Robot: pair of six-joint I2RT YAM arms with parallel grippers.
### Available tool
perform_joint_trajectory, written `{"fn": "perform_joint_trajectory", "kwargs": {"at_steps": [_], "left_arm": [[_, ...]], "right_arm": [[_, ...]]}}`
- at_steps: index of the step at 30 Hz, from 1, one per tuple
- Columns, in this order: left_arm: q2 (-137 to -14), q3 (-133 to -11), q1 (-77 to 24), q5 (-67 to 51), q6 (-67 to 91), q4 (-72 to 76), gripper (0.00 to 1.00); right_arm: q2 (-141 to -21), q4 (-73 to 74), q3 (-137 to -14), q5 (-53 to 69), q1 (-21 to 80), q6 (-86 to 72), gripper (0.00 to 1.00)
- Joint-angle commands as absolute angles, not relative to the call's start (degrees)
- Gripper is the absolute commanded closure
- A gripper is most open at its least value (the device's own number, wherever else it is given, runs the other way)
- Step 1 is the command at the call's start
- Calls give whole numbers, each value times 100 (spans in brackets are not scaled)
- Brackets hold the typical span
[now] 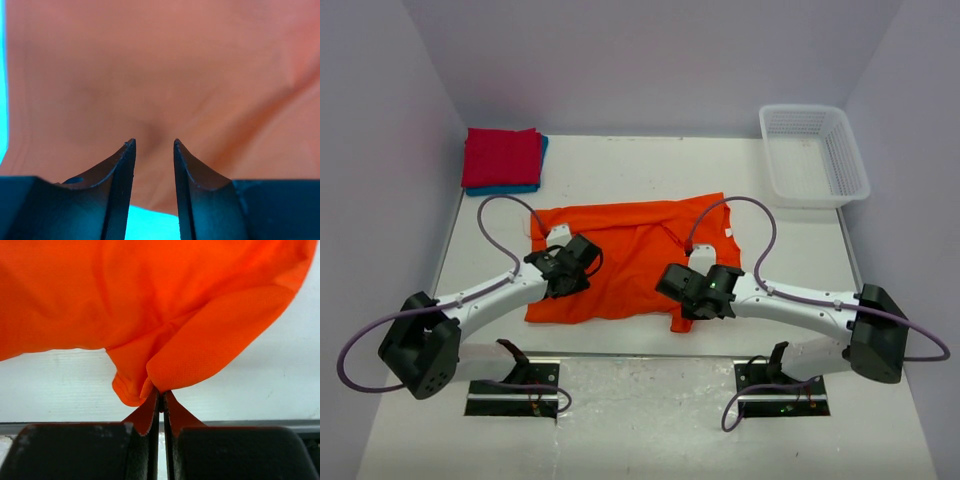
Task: Fold and stack the t-shirts
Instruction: Grap the side of the flattened tshirt closest away from the robot with both arms
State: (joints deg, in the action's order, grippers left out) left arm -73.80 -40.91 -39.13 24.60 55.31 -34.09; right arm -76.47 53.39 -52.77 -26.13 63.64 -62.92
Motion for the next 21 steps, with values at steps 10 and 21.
{"fn": "perform_joint_trajectory", "kwargs": {"at_steps": [10, 21], "left_arm": [[-6058, -4404, -3885, 2892, 7839, -5791, 58], [-5747, -3920, -3024, 2715, 7883, -6371, 39]], "right_arm": [[-7006, 3639, -4808, -2048, 6284, -4562, 100], [-6469, 3208, -4351, -1767, 6258, -4140, 100]]}}
